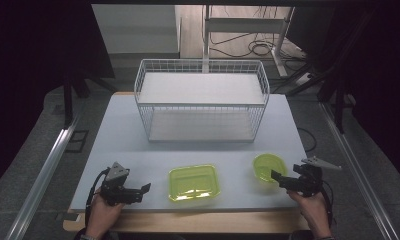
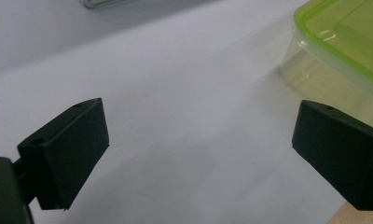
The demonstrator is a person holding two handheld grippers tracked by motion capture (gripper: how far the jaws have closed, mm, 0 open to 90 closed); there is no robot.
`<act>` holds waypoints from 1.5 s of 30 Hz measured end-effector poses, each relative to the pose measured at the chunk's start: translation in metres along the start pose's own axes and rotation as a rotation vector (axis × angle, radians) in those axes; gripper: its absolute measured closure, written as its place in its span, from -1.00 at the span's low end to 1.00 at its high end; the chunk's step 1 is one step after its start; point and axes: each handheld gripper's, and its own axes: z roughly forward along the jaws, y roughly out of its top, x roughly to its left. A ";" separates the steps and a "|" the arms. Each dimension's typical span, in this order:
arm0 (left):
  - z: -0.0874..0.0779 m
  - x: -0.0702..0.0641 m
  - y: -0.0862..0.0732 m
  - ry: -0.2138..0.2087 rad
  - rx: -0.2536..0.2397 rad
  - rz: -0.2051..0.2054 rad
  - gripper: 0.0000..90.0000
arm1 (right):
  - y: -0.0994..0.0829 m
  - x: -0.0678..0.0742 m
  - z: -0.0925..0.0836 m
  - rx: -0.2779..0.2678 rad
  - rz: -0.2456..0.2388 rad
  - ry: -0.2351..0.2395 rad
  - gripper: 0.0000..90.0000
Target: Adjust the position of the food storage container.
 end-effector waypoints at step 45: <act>0.008 -0.004 -0.002 0.004 -0.015 0.076 -0.97 | 0.020 0.047 -0.009 0.033 -0.211 0.053 0.50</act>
